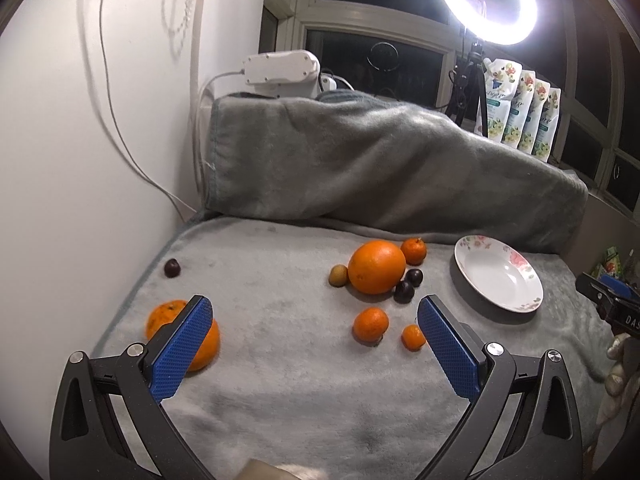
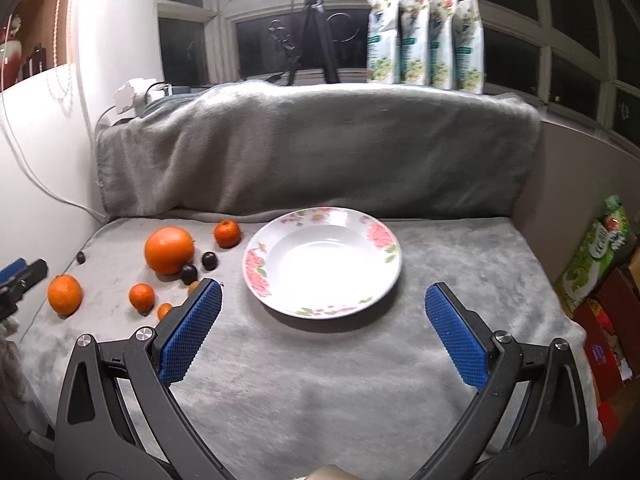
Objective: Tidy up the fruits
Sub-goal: 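Move the right gripper to the large orange and close on it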
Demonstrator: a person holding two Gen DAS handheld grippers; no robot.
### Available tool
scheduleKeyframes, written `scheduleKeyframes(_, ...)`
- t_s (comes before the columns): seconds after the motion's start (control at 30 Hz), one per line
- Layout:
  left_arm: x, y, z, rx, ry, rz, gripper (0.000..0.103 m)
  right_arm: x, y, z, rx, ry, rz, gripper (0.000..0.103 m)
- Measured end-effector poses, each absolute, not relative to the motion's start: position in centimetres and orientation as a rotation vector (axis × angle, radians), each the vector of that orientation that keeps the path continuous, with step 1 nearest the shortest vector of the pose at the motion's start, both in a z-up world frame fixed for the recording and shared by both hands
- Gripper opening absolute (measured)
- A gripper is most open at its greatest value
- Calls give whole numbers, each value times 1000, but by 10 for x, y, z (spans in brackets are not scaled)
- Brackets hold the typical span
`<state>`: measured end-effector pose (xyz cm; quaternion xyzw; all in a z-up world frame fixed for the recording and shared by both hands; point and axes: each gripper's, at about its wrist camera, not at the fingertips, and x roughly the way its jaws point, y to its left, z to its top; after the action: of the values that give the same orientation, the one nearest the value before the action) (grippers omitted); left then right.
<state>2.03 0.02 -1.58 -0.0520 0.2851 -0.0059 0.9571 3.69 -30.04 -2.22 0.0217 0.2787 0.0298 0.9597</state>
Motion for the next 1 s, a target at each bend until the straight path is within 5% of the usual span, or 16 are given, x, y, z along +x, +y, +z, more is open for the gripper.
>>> scheduleKeyframes(0.67,56,-9,-51,-208,681,-157,96,146,-231,-29,62,783,475,100)
scheduleKeyframes(1.0,93,-12,-71,-298,764,-236,73,202,-198,-46,155,922,631,89)
